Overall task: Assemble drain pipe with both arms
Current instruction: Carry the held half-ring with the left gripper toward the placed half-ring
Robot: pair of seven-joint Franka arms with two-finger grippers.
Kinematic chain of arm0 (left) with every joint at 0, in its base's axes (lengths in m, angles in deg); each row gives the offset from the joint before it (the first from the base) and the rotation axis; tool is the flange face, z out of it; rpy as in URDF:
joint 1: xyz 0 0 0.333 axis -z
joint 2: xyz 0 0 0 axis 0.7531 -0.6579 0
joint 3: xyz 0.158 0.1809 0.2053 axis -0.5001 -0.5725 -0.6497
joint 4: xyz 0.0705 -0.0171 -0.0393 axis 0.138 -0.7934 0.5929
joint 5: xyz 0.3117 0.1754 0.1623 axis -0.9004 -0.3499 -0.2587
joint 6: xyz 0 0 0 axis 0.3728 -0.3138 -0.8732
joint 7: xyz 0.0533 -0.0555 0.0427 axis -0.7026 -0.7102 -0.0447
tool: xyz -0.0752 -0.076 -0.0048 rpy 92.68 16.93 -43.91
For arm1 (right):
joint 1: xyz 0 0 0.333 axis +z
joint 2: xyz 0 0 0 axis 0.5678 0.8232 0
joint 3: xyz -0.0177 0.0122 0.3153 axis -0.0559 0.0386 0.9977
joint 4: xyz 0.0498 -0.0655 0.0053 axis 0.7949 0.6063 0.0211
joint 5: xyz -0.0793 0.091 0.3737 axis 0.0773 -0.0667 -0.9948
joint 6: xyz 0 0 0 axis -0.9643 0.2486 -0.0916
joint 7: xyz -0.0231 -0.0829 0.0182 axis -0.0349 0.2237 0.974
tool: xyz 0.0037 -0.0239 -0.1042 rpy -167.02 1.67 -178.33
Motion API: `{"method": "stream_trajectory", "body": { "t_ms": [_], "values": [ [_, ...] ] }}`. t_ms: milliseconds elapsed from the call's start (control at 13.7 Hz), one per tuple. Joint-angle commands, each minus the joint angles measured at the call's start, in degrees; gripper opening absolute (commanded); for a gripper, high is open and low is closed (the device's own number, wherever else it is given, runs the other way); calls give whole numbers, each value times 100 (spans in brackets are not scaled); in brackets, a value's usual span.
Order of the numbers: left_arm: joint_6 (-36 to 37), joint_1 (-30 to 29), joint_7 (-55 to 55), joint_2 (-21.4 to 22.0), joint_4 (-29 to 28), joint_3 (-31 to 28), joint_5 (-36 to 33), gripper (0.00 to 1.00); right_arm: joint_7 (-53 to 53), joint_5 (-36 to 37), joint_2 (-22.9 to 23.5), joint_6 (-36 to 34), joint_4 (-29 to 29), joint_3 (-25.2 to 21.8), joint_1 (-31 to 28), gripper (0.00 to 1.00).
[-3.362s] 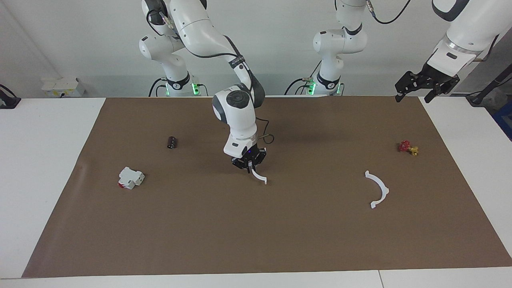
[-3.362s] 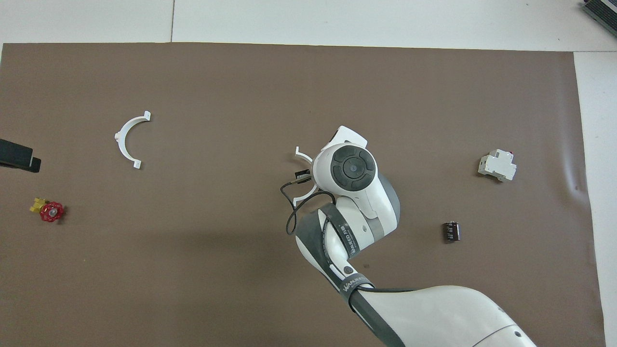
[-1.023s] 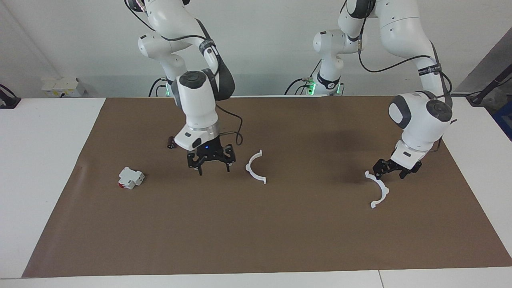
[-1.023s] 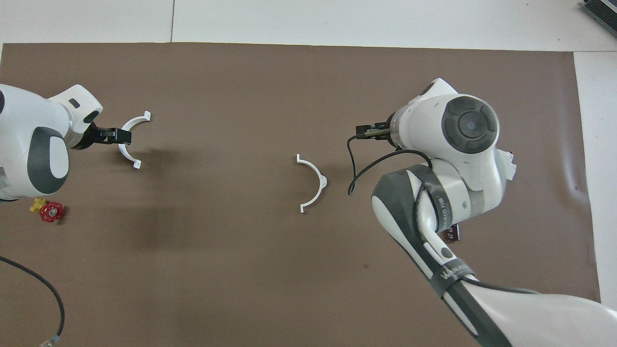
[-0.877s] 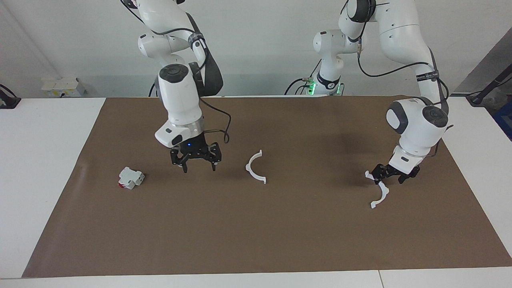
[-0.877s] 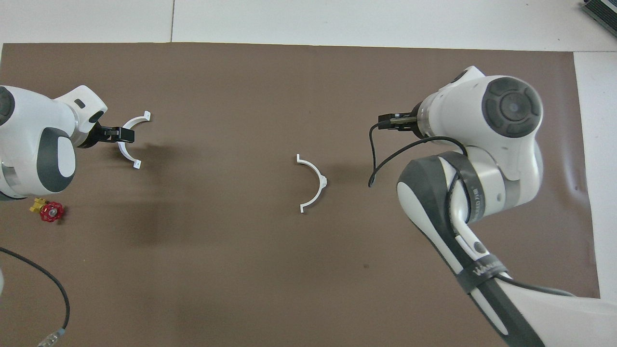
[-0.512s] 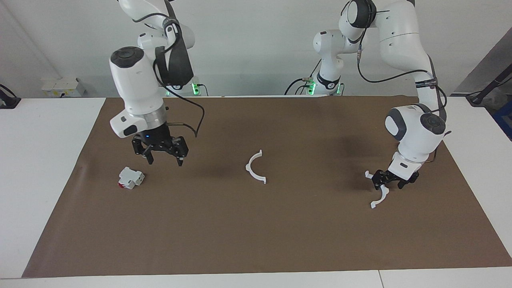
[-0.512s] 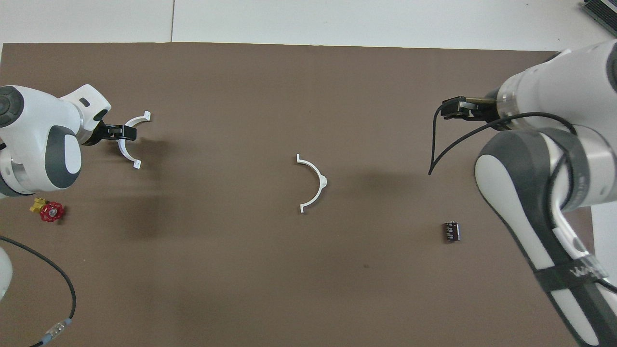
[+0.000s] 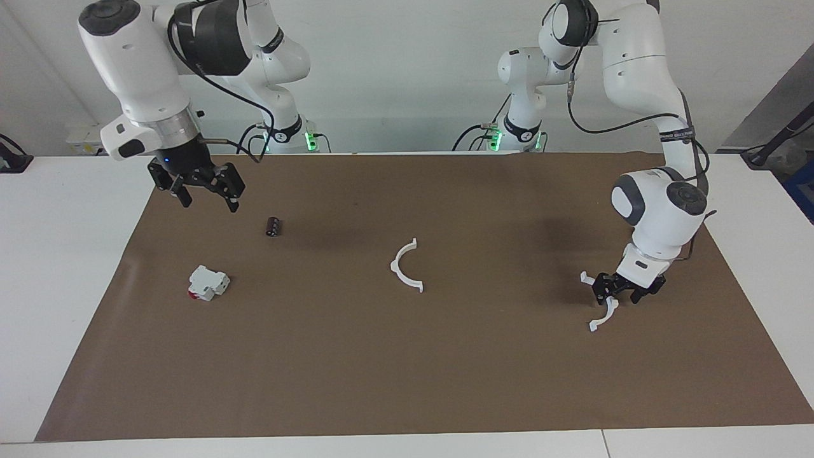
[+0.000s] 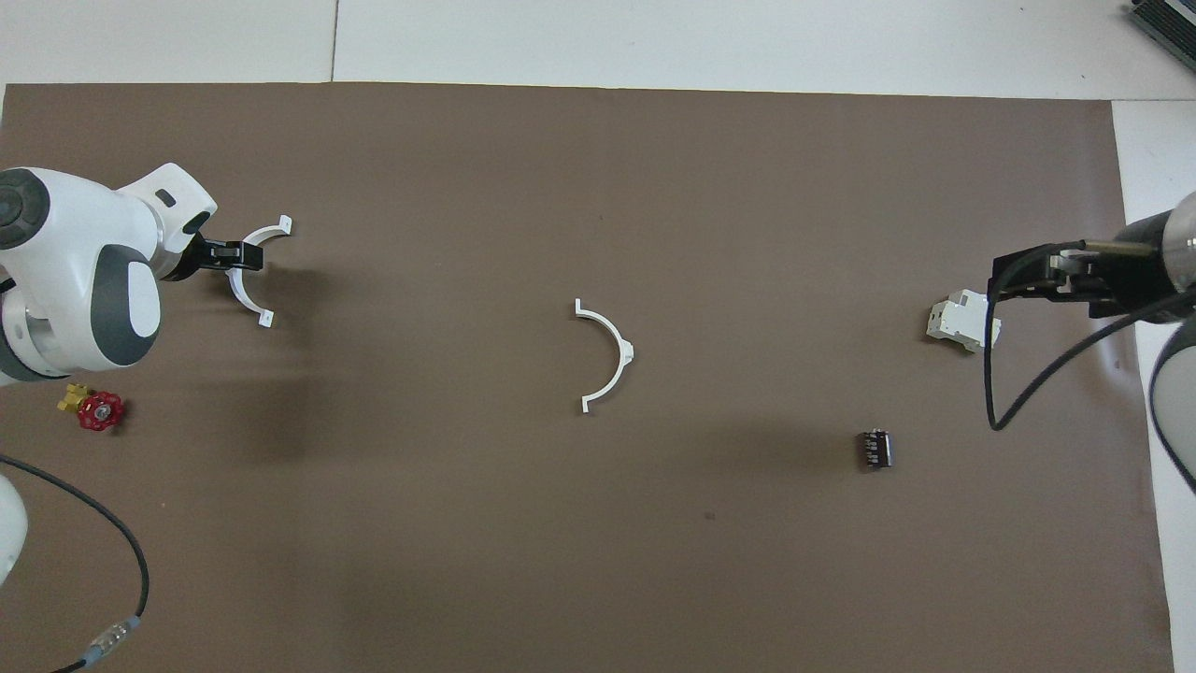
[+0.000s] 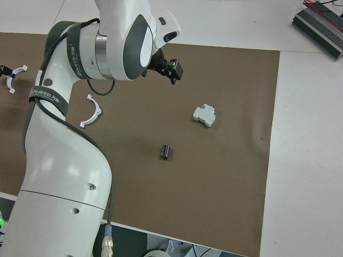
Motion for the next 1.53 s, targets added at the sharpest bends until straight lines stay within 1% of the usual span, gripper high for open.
{"method": "stream_trajectory", "body": {
  "t_ms": [0, 73, 219, 292, 365, 438, 512, 585, 731, 950, 1169, 1462],
  "values": [
    [-117, -29, 111, -55, 8, 28, 68, 81, 405, 92, -253, -382, 119, 30, -154, 100],
    [-74, -37, 111, -46, -9, 19, 77, 79, 493, 118, -305, -453, 119, 21, -215, 100],
    [-56, -37, 111, -37, -18, 28, 77, 70, 704, 109, -367, -462, 241, 30, -461, 100],
    [-39, -29, 111, -37, -18, 28, 77, 61, 661, 92, -359, -462, 207, 30, -462, 100],
    [-39, -11, 103, -37, -9, 19, 77, 35, 635, 101, -315, -445, 119, 30, -462, 100],
    [-21, -2, 111, -37, -9, 19, 77, 12, 617, 161, -245, -436, -12, 39, -471, 100],
    [-4, 6, 103, -37, 8, 19, 77, 0, 617, 188, -122, -488, -266, 39, -471, 100],
    [14, 24, 111, -37, 26, 19, 77, 0, 591, 188, -69, -567, -390, 39, -427, 100],
    [76, 50, 242, 24, 43, 19, 59, 0, 276, 171, -42, -568, -409, 56, -418, 100],
    [452, 322, 287, 322, 35, 10, 33, 0, 336, 197, -42, -629, -356, 56, -401, 100],
    [647, 884, 121, 411, 0, -16, 24, 0, 336, 320, -42, -673, -391, 100, -392, 100],
    [673, 1692, -915, 499, -167, -25, -46, 0, 327, 224, -121, -656, -242, 91, -400, 100]
  ]
}}
